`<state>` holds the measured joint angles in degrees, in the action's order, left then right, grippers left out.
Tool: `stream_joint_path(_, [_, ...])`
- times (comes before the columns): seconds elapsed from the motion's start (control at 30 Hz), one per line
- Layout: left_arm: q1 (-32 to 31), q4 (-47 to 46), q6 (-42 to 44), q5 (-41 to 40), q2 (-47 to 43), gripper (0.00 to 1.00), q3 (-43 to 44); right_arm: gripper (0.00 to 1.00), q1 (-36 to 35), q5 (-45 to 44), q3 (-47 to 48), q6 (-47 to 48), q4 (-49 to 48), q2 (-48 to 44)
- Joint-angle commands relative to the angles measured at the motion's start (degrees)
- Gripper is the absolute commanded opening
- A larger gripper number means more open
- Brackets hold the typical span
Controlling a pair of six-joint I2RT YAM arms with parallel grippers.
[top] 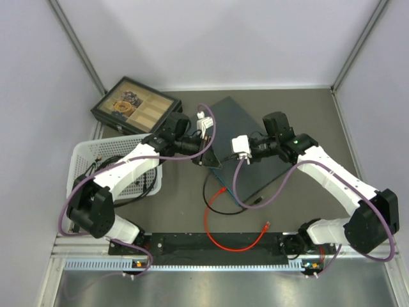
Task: Insert the plug into the switch port
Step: Adjust the connector.
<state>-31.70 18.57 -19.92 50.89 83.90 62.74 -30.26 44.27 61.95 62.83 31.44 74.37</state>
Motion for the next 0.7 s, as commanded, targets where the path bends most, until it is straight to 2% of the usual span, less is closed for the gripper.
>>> stream_joint_path(0.0, [-0.64, 1.47, 6.20, -5.61, -2.68, 0.38, 3.53, 0.00, -0.94, 2.66, 3.00, -0.42, -0.07, -0.10])
stream_joint_path(0.03, [-0.64, 1.47, 6.99, -7.28, -4.34, 0.50, 3.36, 0.00, -0.94, 2.75, 3.00, -1.56, -0.06, -0.10])
stream_joint_path(0.13, [-0.99, -1.68, 11.56, -12.82, -9.77, 0.62, 0.64, 0.00, -0.94, 2.93, 3.00, -3.67, 0.55, 0.16])
stream_joint_path(0.2, [-1.78, -7.97, 16.74, -16.33, -13.65, 0.64, -4.36, 0.00, -0.94, 3.01, 2.65, -5.95, 0.29, 0.34])
stream_joint_path(0.27, [-5.72, -12.83, 24.44, -22.39, -19.80, 0.66, -10.23, 0.00, -0.94, 3.28, 2.12, -8.15, -0.06, 0.16])
stream_joint_path(0.33, [-10.71, -22.48, 29.22, -26.87, -25.07, 0.68, -14.73, 0.00, -0.94, 3.71, 1.51, -10.69, -1.02, -0.01])
stream_joint_path(0.4, [-13.46, -28.29, 34.94, -28.65, -27.46, 0.68, -20.80, 0.00, -0.85, 4.15, 0.80, -12.28, -1.82, -0.19])
stream_joint_path(0.43, [-15.30, -32.67, 36.26, -30.40, -28.26, 0.68, -22.21, 0.00, -0.94, 4.77, 0.37, -13.68, -2.95, -0.36])
stream_joint_path(0.6, [-17.95, -33.42, 42.59, -32.52, -24.84, 0.68, -22.66, 0.00, -0.94, 6.53, -2.89, -16.07, -6.82, -2.91])
stream_joint_path(0.67, [-18.74, -36.65, 44.35, -33.22, -23.08, 0.68, -23.18, 0.00, -0.94, 6.97, -4.11, -16.60, -7.71, -3.70])
